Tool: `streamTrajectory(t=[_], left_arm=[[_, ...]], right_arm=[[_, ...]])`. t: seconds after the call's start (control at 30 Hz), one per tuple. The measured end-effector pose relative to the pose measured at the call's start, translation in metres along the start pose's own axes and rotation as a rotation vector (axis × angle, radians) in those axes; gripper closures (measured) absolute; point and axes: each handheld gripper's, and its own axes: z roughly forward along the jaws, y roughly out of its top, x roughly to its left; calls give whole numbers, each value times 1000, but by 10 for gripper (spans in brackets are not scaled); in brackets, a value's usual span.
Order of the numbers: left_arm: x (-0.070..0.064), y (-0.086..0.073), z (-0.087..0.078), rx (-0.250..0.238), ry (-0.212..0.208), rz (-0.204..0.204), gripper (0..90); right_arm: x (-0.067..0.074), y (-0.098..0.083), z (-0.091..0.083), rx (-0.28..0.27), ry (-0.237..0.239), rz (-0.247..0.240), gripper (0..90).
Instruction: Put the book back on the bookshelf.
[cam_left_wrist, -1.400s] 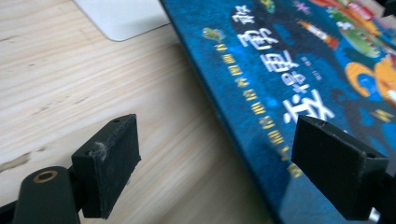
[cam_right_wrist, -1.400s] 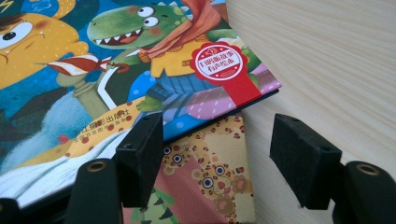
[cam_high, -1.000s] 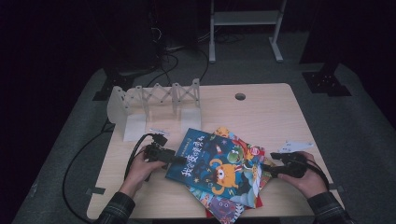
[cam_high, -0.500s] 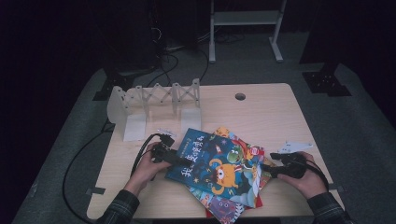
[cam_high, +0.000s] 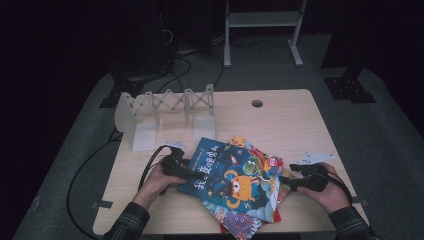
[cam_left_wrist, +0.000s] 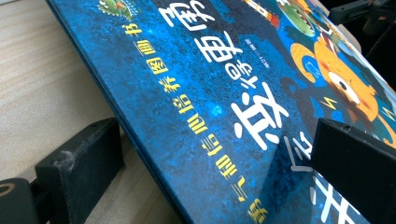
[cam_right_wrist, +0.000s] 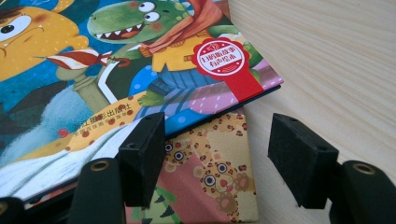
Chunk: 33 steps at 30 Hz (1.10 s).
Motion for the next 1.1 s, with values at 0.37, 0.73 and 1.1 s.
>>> streamTrajectory(t=[0.37, 0.73, 1.1], left_arm=[[2, -5, -1, -55, -3, -14, 33], [1, 7, -22, -72, 83, -105, 63], [7, 4, -26, -36, 76, -132, 55]], right_arm=[[-1, 0, 0, 2, 3, 2, 348], [5, 5, 6, -3, 5, -15, 361], [11, 15, 16, -2, 21, -30, 355]])
